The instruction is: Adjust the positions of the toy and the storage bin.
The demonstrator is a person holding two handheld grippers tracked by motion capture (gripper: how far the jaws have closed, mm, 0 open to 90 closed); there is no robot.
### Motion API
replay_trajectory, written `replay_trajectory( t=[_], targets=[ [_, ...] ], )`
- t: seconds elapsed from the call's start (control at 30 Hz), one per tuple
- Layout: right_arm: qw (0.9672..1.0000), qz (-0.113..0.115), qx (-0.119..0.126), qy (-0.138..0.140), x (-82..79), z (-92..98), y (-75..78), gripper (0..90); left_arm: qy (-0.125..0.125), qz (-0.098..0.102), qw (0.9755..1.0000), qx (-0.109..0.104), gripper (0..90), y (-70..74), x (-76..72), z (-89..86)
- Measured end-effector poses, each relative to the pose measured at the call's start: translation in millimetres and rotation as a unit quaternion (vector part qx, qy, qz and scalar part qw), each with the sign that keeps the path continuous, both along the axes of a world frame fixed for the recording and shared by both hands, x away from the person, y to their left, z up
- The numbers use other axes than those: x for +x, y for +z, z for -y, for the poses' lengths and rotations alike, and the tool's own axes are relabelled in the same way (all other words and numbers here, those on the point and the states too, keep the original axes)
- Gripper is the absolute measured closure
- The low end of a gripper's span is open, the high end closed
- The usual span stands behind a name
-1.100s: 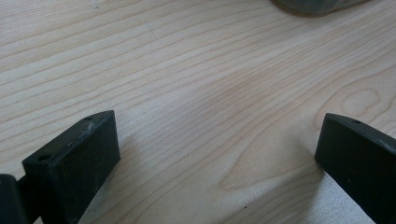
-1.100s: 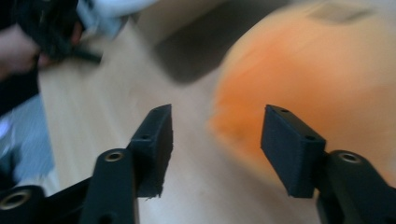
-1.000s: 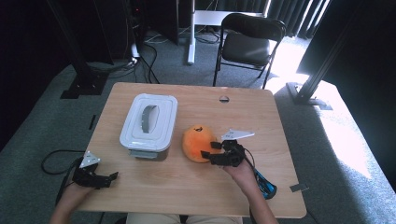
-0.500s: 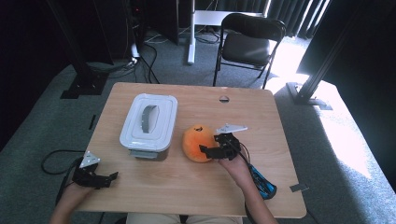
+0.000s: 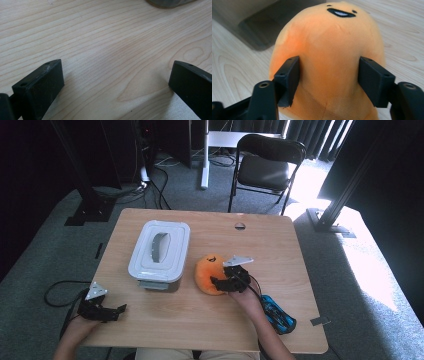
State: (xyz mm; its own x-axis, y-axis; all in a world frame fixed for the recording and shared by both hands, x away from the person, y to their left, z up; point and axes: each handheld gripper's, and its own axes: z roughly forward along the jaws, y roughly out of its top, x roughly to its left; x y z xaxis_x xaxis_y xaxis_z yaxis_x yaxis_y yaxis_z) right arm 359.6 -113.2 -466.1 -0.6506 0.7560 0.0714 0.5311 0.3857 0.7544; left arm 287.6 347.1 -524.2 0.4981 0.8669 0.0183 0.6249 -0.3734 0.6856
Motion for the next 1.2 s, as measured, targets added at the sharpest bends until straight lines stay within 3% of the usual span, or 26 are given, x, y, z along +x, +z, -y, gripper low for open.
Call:
replay_trajectory(
  t=[0.17, 0.5, 0.6, 0.7, 0.87, 1.2],
  targets=[
    [0.9999, 0.004, 0.010, -0.005, -1.5, -0.2, -3.4, 43.7, 0.000, 0.000, 1.0000, 0.000, 0.4, 0.0, 0.0, 0.0],
    [0.9999, -0.001, -0.010, -0.003, -3.3, -5.0, 1.9, 65.6, 0.000, 0.000, 1.0000, 0.000, 0.4, 0.0, 0.0, 0.0],
    [0.9999, -0.002, -0.004, -0.013, -2.7, -3.0, 5.5, 69.8, 0.000, 0.000, 1.0000, 0.000, 0.4, 0.0, 0.0, 0.0],
    [0.9999, -0.003, 0.007, -0.015, -2.5, 1.0, 10.6, 71.8, 0.001, 0.000, 1.0000, 0.000, 0.4, 0.0, 0.0, 0.0],
    [0.9998, 0.001, 0.005, -0.019, -0.5, 9.3, 21.4, 72.7, 0.001, 0.000, 1.0000, -0.001, 0.4, 0.0, 0.1, 0.0],
    [0.9975, 0.025, 0.009, -0.066, 10.1, 42.6, 43.8, 72.6, 0.001, 0.001, 1.0000, 0.000, 0.4, 0.0, 0.1, -0.1]
  ],
)
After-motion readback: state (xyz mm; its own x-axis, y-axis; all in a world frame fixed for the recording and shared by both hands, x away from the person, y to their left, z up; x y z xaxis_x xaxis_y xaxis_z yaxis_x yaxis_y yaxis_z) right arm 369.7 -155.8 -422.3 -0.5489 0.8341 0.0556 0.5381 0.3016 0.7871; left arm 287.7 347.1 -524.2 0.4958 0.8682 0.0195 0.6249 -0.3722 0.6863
